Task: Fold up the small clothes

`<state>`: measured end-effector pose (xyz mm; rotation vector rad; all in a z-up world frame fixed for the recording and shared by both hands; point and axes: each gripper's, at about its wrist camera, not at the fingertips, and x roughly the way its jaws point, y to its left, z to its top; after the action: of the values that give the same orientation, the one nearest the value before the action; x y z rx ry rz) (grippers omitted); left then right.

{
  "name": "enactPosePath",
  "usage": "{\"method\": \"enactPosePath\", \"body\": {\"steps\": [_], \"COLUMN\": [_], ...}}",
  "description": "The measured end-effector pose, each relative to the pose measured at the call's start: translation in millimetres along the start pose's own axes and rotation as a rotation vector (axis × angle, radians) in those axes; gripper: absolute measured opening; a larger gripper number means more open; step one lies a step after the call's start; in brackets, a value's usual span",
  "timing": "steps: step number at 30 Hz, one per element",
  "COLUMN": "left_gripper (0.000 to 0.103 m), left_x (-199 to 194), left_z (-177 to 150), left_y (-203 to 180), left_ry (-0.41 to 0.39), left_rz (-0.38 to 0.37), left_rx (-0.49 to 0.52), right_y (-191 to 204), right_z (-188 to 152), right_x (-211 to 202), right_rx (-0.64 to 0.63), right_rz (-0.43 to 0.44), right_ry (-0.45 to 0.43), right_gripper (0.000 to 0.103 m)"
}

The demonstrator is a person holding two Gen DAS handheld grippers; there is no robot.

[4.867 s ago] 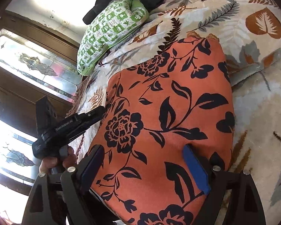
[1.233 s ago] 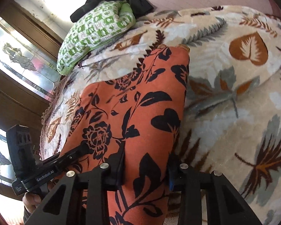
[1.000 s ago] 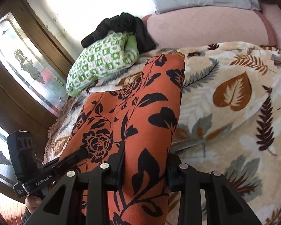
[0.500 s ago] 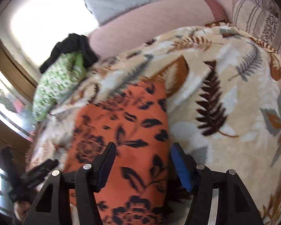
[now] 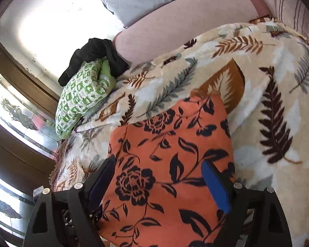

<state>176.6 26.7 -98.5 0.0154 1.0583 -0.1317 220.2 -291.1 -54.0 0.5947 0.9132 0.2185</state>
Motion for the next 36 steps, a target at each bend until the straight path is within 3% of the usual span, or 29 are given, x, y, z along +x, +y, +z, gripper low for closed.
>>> {"method": "enactPosePath", "body": {"steps": [3,8,11,14,19,22,24,26,27,31,33,36], "left_gripper": [0.081,0.082,0.082,0.082,0.082,0.082,0.082,0.082,0.082,0.082,0.082,0.082], "left_x": [2,3,4,0,-21,-34,-27,-10,-7,-31,-43,-48], "left_z": [0,0,0,1,-4,-12,-17,-24,-26,-19,-8,18], "left_y": [3,1,1,0,0,-4,-7,-10,-9,-2,-4,-14], "left_ry": [0.006,0.002,0.002,0.011,-0.022,-0.051,-0.021,0.045,0.062,0.003,-0.047,-0.083], "left_rz": [-0.01,-0.004,0.002,-0.002,-0.004,-0.017,-0.004,0.014,0.001,-0.016,-0.043,-0.074], "left_rx": [-0.014,-0.004,-0.01,-0.016,-0.007,-0.011,0.002,0.016,0.014,-0.022,-0.036,-0.011], "right_y": [-28,2,5,-20,20,24,11,-4,-5,12,16,4], "right_z": [3,1,-4,-11,-21,-41,-56,-69,-71,-62,-57,-60], "right_x": [34,8,-1,40,-11,-34,-32,-6,-3,-30,-37,-30], "right_rx": [0.105,0.013,-0.026,0.062,-0.048,-0.054,-0.006,0.046,0.037,0.016,-0.018,0.027], "right_rz": [-0.048,0.023,0.014,-0.076,-0.022,0.014,0.011,-0.021,-0.016,0.053,0.031,0.044], "right_ry": [0.115,0.037,-0.018,0.12,0.019,-0.009,0.02,0.119,0.116,0.055,0.029,0.064], "right_gripper": [0.09,0.09,0.092,0.094,0.094,0.094,0.094,0.094,0.094,0.094,0.094,0.094]}}
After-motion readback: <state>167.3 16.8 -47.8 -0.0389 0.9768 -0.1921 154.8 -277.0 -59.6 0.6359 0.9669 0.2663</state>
